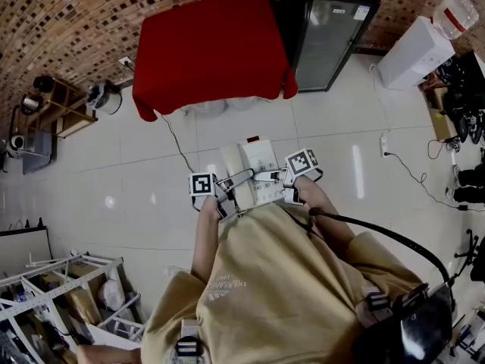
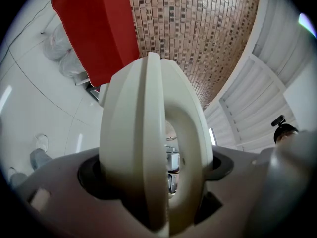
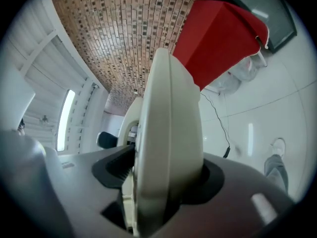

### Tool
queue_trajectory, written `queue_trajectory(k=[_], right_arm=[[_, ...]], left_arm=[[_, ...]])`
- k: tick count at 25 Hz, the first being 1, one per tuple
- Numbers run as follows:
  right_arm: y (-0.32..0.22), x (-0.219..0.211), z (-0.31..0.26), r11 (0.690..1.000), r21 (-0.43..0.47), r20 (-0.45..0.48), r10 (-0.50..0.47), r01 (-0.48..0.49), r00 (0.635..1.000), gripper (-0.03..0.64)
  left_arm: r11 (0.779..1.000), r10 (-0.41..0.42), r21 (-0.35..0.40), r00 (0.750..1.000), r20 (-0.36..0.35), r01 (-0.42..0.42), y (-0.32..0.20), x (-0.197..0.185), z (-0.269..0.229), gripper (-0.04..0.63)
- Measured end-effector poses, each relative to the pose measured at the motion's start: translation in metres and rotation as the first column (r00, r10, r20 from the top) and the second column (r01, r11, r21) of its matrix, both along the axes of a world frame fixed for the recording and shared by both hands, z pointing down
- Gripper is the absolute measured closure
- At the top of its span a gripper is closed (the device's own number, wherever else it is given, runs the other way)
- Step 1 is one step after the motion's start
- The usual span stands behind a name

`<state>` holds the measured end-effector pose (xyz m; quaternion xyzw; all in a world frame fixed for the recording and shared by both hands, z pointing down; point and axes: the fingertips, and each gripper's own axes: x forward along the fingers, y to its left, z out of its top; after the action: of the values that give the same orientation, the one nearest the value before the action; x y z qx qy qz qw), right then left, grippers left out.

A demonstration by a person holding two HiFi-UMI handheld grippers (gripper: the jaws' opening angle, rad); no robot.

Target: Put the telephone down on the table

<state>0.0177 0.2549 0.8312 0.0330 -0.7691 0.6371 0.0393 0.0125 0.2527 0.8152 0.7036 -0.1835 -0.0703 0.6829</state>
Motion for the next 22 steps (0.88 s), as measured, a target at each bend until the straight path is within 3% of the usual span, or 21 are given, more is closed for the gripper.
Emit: queue_trajectory(k=[5,14,18,22], right_arm=[[-0.04,0.004,0.005,0.999,-0.027,-0.002,-0.025,0.025,1.0,0.327],[-0.084,-0.006,0.019,0.999,-0.048,0.003,-0.003,0.003,1.0,0.321],[-0.117,0.001,0.027,0.996,-0.073,-0.03,0.041,-0.044,0.999,0.319],[-0.166,-0.006,0.014,0.981,-0.156,-0.039,0.109,-0.114,0.993,0.316]], left_arm=[[0.998,-0.024,-0.052,1.0,-0.007,0.023,-0.039,0.005,-0.002,0.149],[0.997,-0.014,-0.079,0.999,0.033,0.016,-0.083,-0.007,0.017,0.148],[0.995,0.035,-0.098,0.999,0.018,-0.033,-0.118,-0.002,0.027,0.149],[0.988,0.085,-0.124,0.995,-0.044,-0.09,-0.171,-0.003,0.015,0.149]])
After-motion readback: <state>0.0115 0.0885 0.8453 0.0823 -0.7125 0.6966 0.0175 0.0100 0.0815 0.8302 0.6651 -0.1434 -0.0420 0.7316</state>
